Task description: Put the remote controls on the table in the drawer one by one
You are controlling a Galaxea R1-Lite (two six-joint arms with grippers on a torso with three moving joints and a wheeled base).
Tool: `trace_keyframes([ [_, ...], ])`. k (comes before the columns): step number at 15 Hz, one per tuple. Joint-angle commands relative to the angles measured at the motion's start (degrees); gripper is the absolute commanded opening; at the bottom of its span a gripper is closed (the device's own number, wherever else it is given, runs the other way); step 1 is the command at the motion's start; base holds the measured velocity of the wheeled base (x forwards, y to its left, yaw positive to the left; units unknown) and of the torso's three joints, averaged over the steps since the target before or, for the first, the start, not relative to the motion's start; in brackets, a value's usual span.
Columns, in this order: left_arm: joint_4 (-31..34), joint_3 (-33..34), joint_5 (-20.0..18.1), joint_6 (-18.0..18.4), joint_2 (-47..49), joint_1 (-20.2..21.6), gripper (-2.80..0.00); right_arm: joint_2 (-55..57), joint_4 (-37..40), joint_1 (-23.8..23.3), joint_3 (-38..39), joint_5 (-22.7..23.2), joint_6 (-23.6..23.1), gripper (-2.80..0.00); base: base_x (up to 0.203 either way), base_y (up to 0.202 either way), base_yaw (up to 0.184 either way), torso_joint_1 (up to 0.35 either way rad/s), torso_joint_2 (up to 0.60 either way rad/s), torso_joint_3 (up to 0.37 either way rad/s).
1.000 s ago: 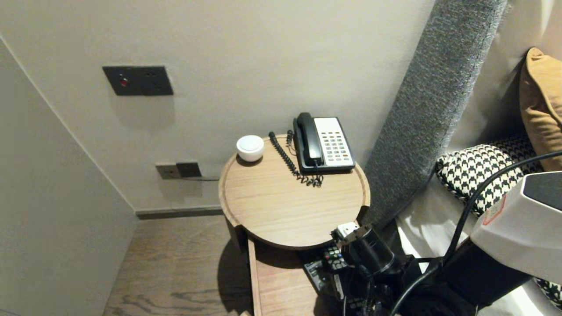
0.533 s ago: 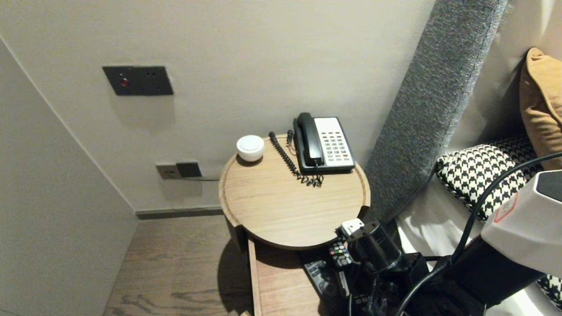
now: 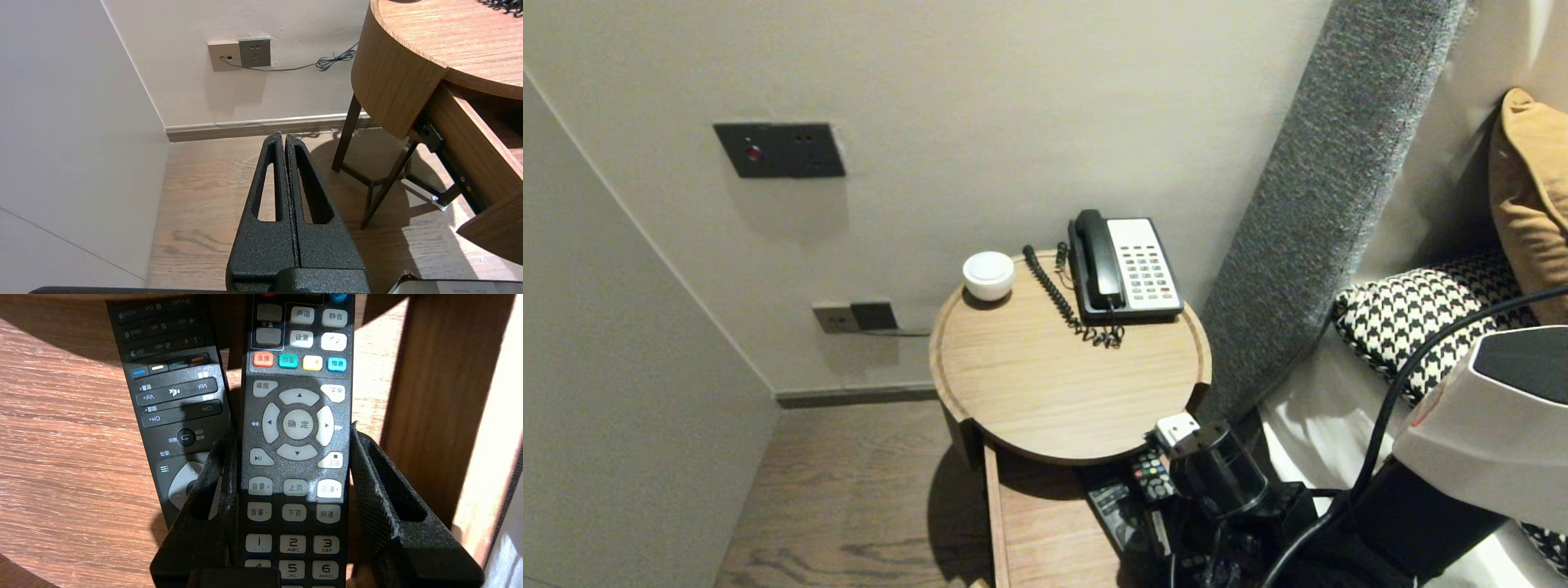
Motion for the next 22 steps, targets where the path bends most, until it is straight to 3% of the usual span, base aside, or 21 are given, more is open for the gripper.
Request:
trace_keyframes([
  [1, 0.0, 0.0, 0.0, 0.0, 0.0, 0.0, -2.80, 0.7, -0.2, 0.2, 0.2, 0.0, 0.1, -2.80, 0.000, 0.000, 0.000, 0.000, 0.00, 0.000],
  [22, 0.1, 0.0, 0.0, 0.0, 0.0, 0.0, -2.80, 2.9, -2.3, 3.6, -2.1, -0.3, 0.7, -2.80, 0.000, 0.000, 0.000, 0.000, 0.00, 0.000],
])
